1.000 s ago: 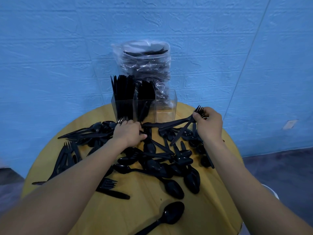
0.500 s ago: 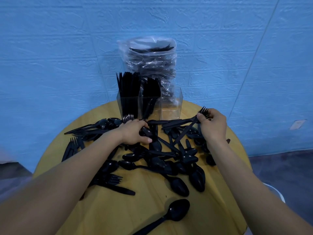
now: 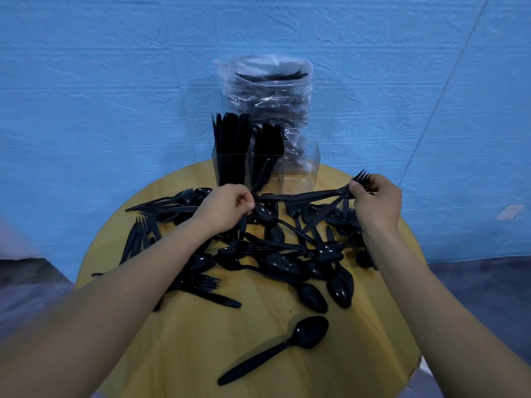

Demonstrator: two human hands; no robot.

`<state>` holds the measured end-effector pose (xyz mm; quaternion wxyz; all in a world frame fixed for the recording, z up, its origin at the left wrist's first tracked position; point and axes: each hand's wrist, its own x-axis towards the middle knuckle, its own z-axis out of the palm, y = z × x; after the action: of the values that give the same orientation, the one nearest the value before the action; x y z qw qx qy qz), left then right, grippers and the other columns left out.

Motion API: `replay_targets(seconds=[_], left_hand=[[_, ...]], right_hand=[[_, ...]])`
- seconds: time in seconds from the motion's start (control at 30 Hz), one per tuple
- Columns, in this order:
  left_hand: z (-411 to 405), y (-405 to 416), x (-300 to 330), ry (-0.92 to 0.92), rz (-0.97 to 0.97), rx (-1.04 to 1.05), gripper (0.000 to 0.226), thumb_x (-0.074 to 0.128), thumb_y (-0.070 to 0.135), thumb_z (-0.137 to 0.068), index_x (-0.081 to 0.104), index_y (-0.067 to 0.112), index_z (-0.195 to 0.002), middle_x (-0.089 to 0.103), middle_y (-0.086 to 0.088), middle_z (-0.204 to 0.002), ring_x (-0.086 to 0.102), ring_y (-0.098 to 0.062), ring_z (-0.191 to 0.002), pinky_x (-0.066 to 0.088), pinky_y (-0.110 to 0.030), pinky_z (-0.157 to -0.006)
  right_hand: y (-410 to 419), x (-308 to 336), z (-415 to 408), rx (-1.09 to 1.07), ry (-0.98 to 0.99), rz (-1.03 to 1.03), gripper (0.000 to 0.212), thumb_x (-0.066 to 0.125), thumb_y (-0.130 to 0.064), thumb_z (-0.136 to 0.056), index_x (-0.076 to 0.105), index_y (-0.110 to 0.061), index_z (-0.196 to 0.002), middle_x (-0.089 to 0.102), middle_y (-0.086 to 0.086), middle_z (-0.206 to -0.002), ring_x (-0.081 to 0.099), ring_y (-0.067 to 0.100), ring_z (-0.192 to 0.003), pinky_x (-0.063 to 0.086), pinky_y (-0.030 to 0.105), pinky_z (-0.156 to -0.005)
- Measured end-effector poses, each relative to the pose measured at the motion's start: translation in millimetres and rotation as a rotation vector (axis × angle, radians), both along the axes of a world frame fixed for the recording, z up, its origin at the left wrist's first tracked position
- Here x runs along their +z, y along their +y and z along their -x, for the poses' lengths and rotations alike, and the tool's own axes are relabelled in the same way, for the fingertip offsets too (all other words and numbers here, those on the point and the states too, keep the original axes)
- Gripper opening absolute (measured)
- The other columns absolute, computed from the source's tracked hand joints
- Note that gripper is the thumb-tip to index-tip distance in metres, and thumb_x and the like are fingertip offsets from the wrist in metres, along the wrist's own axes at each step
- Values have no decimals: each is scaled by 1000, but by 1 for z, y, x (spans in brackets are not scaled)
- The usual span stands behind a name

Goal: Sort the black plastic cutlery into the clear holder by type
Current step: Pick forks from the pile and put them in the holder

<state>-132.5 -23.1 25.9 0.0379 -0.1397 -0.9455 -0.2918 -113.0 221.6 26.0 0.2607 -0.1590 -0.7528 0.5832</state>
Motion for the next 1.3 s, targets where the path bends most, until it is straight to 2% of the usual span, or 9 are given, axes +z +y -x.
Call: replay_targets(seconds=[0.13,0.27,0.37,0.57,0.73,0.93,1.07,1.23,1.3], left_hand=[[-20,-10,-2,-123,100,-108,22,64,36,-86,61,19,-100,57,6,-95,55,-8,-86,48,-22,-76],[-33,-18,-8,-261,292,-220,45,70,42,-79,55,24,-117,49,6,-116,48,-11,-107,43,-30,-94],[-35,-18,-12,-196,342,-221,32,68,39,-82,58,27,-110,51,7,-114,50,-13,-108,44,-35,-93],[-33,-15,-9,-124,282,-203,18,62,33,-88,60,24,-103,52,6,-105,53,-14,-100,46,-35,-88],[-30,-19,-1,88,201,-93,16,54,27,-94,65,22,-104,55,8,-102,55,-15,-97,47,-37,-84],[-31,-29,7,173,-59,-4,18,58,21,-93,69,16,-105,65,4,-101,59,-13,-94,48,-32,-85],[-37,-36,10,145,-315,50,12,61,18,-90,70,21,-99,64,13,-87,59,-2,-83,45,-18,-79],[-44,-41,35,196,-620,92,18,63,14,-89,65,32,-86,66,16,-87,62,-1,-84,47,-16,-83],[-45,-41,47,202,-734,105,18,63,14,-88,66,32,-85,67,13,-87,64,-5,-85,51,-24,-89]], right_hand=[[-8,1,-6,21,22,-6,4,61,-16,-90,61,-15,-86,57,-7,-74,55,17,-78,43,30,-72],[-14,-1,-13,38,14,-17,3,61,-17,-90,62,-16,-87,58,-6,-75,57,19,-80,45,33,-77],[-17,0,-18,48,17,-24,7,61,-16,-91,62,-17,-83,57,-8,-72,55,18,-75,46,34,-76],[-14,5,-21,31,29,-4,5,62,-17,-89,62,-19,-84,59,-6,-75,61,26,-83,51,41,-82],[-9,6,-24,9,16,20,11,62,-19,-88,61,-23,-78,62,-2,-77,64,31,-83,54,50,-80],[-10,6,-23,-4,11,46,8,62,-20,-88,62,-21,-80,63,0,-78,64,29,-76,55,50,-78],[-19,6,-23,3,27,25,5,61,-19,-90,63,-15,-86,61,-1,-79,59,21,-79,48,34,-74],[-37,14,-29,99,55,8,5,61,-18,-91,64,-15,-87,58,-4,-74,52,14,-69,42,27,-68],[-46,21,-33,186,75,-24,5,61,-18,-91,64,-16,-87,55,-7,-69,49,9,-64,40,24,-65]])
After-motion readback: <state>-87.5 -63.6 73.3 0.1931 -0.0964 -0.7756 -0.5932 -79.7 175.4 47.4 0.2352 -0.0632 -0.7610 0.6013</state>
